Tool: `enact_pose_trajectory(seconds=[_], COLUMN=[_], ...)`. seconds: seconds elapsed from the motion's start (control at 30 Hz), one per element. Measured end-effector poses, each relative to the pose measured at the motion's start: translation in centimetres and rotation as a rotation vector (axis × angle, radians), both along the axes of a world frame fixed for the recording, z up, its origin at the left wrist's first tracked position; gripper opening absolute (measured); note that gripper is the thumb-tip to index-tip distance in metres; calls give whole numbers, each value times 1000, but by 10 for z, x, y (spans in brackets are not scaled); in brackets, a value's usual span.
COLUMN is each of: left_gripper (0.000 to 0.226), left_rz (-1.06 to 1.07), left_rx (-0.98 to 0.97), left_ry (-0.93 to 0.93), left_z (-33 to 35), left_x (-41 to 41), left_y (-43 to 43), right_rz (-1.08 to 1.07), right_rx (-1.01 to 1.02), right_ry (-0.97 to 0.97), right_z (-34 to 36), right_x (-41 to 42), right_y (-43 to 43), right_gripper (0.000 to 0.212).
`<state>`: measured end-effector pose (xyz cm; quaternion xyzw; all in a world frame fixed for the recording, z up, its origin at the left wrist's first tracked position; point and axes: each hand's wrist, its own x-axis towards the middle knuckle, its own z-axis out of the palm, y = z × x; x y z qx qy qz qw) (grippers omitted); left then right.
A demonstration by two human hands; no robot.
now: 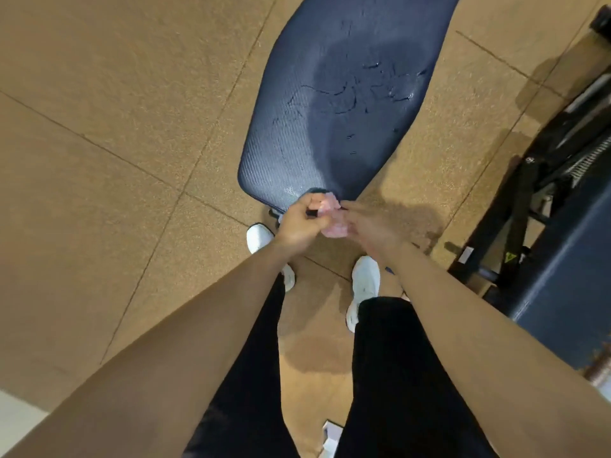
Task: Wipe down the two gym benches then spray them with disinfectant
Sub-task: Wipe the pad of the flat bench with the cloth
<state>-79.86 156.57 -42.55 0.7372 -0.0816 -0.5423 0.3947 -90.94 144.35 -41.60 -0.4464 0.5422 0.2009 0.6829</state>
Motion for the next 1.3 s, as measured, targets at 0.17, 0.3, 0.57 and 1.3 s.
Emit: enact_pose_trajectory(seconds=[0.17,0.3,0.57,1.3], left_gripper=[11,13,11,14], left_rz=[54,143,284,366], left_rx=[-10,-10,79,253], left_ry=[-96,-198,-401,-612], left_z=[-52,-78,-91,-60], left_x=[50,71,81,74], left_y=[-4,-7,-12,0], right_rz=[72,148,100,507], right_rx=[-233,-386,-587,-901], right_ry=[-98,-66,81,-245], right_z=[-33,-66,-80,-93], right_x=[36,53,42,59], right_y=[-2,-18,-55,-62], right_gripper=[7,10,23,6])
